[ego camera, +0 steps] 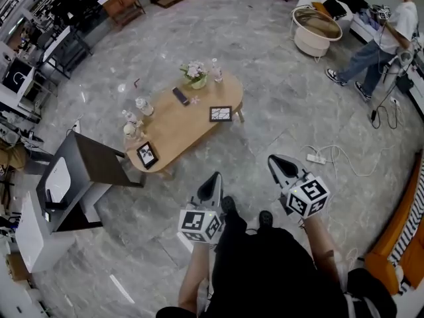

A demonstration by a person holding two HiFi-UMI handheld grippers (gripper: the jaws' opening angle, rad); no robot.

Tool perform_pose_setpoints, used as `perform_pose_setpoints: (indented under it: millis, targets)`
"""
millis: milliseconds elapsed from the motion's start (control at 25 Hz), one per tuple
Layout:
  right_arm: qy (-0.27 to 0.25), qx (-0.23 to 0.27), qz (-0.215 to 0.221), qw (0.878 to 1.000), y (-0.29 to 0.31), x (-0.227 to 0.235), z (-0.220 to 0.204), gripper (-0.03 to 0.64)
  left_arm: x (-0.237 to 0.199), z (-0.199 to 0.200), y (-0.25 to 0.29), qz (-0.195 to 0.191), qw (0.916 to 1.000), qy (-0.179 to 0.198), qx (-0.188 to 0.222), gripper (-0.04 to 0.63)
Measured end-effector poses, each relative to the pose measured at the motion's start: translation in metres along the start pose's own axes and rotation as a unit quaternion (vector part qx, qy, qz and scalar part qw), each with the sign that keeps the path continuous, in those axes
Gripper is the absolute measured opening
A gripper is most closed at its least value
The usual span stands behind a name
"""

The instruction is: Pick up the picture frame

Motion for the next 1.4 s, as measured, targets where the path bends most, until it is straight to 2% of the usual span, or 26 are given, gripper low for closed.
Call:
perform_pose_setpoints:
  millis: [360,760,1000,1400]
  targets:
    - [0.011,-0.011,-0.054,0.998,0.065,-0.010,0.001,0.014,-0.092,0.018,0.039,-0.047,0.9987,-0.005,-0.021,0.013]
    - [0.033,-0.038,-0.064,0.997,0.120,0.009,-0.010,0.014,-0.133,0.045,0.086,-0.059,0.9979,-0.006,-0.025,0.013]
    - [0.057,-0.054,-0.051,0.996,0.178,0.055,-0.021,0.014,-0.149,0.062,0.134,-0.055,0.9980,0.004,-0.030,0.013]
    - [0.088,-0.124,-0.007,0.988,0.302,0.168,-0.072,0.014,-0.161,0.102,0.230,-0.035,0.9987,0.022,-0.032,0.012]
Point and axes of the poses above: the fingertips, and each gripper's own axes: y forward along the fingers, x to its right, z out of its top, the point moved 6 cm from there along -y, backward along the fingers, and after that the axes turned 4 degrees about -y, right-handed, at the moved point
